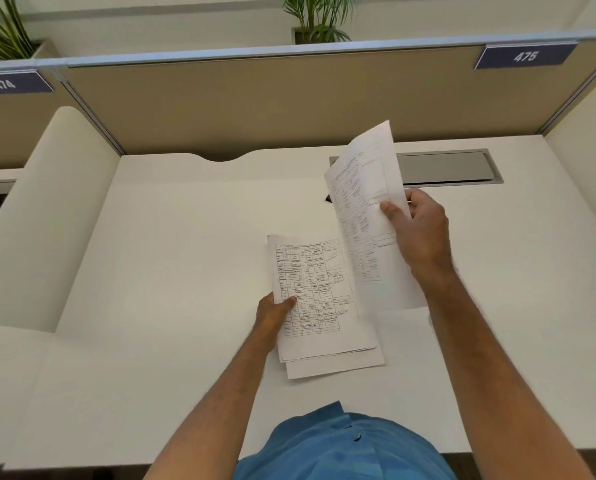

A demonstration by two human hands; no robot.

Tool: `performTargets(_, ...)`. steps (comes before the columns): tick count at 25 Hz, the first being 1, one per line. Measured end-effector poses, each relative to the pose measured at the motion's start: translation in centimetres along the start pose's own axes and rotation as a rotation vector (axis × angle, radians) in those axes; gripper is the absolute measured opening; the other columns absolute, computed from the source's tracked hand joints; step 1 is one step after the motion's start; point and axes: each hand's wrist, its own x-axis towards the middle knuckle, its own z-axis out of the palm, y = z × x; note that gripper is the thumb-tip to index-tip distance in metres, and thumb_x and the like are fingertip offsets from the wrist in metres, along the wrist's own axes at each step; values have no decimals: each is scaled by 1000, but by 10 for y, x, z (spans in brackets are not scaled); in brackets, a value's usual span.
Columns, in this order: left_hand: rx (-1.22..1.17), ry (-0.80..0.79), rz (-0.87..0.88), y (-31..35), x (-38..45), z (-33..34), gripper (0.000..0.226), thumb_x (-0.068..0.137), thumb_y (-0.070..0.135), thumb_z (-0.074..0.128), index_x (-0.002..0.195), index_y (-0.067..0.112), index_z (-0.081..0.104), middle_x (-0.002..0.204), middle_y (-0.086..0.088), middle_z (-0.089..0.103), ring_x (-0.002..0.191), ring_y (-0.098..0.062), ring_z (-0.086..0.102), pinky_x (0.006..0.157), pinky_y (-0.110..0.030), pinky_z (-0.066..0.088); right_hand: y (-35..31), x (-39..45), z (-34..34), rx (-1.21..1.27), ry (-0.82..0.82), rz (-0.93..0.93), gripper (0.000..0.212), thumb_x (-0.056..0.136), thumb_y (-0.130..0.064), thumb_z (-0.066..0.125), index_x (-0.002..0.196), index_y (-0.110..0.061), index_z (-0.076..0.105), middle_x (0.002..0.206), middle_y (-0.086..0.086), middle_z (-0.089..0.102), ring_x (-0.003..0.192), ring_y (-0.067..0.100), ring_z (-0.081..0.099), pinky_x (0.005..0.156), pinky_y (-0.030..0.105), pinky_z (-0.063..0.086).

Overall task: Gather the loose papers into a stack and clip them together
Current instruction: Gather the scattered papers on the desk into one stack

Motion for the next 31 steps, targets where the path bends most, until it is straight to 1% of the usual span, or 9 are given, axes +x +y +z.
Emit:
performTargets(3,6,-20,18,0,-3,0,37,92,19,75,129,15,69,119,-3,77,108,-24,74,101,-49,57,16,4,7,244,-80,133,28,93,-31,70,118,-18,64,108,-1,77,90,17,76,77,36,63)
performTargets(5,48,-40,14,2,-3,0,39,90,37,76,125,20,72,114,3,79,106,-20,75,100,-47,58,40,6,19,292,-108,201,30,93,-25,70,121,-16,62,110,4,76,92,20,76,81,41,62)
performTargets(11,3,10,-81,8,-3,4,65,102,69,26,123,26,71,118,1,75,109,-22,71,103,-43,54,133,-23,69,98,-208,368,48,99,-9,55,146,-17,46,143,10,59,126,26,59,108,39,47)
performTargets(16,48,28,-71,6,2,5,75,93,80,25,122,30,73,116,1,77,108,-24,72,102,-47,55,167,-47,89,-256,-323,312,73,98,-14,61,160,-13,23,158,15,35,148,34,31,120,40,26)
performTargets(18,76,31,-48,5,2,5,67,93,77,37,122,28,72,118,3,76,110,-22,72,102,-45,55,168,-52,94,-379,-355,249,74,97,-22,64,159,-13,25,154,16,33,143,36,29,116,41,28)
performTargets(21,149,46,52,4,-1,6,30,98,47,62,120,28,69,121,0,76,108,-19,72,100,-45,57,164,-55,98,-431,-397,200,77,96,-29,65,159,-13,25,155,13,30,140,34,27,113,42,32)
performTargets(24,146,33,89,2,0,6,32,98,29,65,130,22,65,122,0,74,111,-21,71,101,-47,57,167,-52,101,-412,-420,214,77,95,-31,67,159,-13,27,156,11,30,141,33,29,115,41,31)
performTargets(27,65,11,93,2,-2,5,33,103,21,60,135,17,62,128,-2,71,115,-21,69,101,-42,56,169,-42,94,-146,-411,351,68,92,-29,71,152,-16,44,149,5,46,133,24,47,111,38,41)
performTargets(31,-100,-56,35,8,-8,-1,28,103,17,60,131,17,64,122,-5,74,106,-19,73,78,-31,62,164,-38,82,182,-344,497,64,90,-21,75,147,-12,48,140,3,53,120,17,53,97,29,41)
